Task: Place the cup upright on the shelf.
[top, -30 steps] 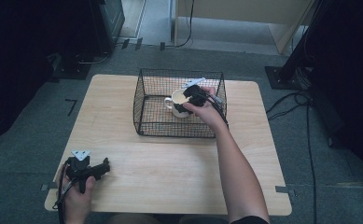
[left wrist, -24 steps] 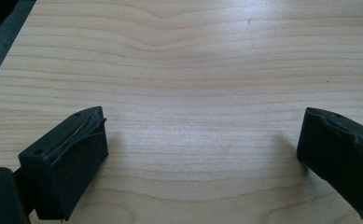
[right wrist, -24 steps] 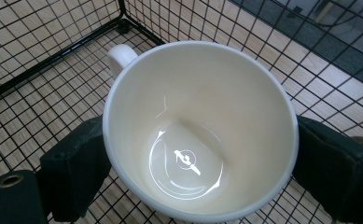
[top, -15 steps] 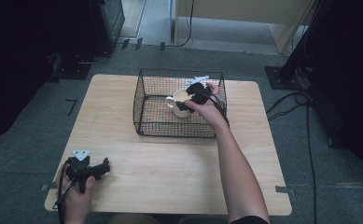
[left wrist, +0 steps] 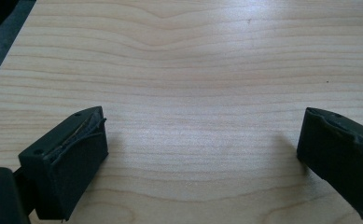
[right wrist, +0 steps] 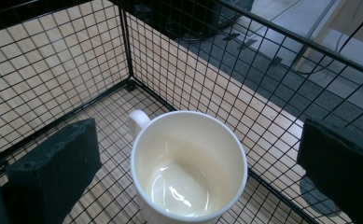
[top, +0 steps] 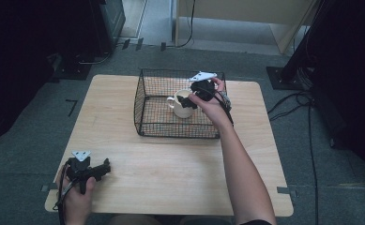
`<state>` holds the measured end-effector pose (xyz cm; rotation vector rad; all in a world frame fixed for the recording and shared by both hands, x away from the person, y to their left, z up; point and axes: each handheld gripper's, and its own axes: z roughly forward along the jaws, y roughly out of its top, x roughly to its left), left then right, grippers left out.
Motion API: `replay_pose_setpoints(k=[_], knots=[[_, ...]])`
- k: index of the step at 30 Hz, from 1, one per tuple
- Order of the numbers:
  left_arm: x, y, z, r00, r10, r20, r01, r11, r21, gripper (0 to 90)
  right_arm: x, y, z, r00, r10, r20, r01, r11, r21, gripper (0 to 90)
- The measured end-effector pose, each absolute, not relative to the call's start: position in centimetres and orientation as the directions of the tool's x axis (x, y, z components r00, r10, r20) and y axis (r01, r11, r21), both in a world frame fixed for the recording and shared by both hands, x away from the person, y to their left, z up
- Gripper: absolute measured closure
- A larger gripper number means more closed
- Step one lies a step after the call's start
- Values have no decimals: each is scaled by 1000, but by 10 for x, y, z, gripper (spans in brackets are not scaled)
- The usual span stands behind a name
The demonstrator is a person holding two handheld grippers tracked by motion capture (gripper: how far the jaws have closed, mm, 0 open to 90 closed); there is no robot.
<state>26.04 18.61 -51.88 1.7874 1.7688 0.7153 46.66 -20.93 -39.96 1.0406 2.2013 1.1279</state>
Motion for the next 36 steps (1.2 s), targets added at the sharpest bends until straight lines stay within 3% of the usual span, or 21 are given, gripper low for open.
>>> replay_pose_setpoints(k=[36], knots=[[260, 186, -519, 7, 1000, 8, 724, -10, 690, 18, 368, -249, -396, -645, 763, -51, 409, 401, 820, 0]])
